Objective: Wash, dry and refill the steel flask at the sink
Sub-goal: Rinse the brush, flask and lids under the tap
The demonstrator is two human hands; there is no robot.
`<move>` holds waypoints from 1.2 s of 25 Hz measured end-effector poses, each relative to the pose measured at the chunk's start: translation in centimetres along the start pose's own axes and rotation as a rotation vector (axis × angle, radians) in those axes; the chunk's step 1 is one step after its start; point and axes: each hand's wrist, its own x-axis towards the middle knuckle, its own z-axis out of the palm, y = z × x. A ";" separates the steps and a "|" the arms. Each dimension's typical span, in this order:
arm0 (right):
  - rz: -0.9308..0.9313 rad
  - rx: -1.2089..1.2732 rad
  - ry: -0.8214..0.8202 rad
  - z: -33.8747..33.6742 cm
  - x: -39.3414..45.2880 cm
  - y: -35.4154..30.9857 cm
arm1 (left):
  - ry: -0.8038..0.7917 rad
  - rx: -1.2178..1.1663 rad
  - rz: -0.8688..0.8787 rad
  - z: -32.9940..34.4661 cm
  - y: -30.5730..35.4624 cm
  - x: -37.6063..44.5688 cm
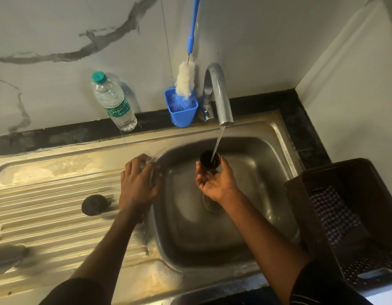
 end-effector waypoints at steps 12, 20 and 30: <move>-0.758 -0.541 -0.192 1.6 -1.7 -1.3 | 0.155 -0.626 -0.119 -1.4 5.4 1.8; -1.004 -1.105 -0.081 0.6 -3.6 -3.1 | -0.270 -1.360 -0.265 -3.3 15.0 8.4; -1.586 -1.210 -0.001 0.9 -11.4 -2.2 | -0.303 -1.327 -0.186 -3.4 16.5 8.6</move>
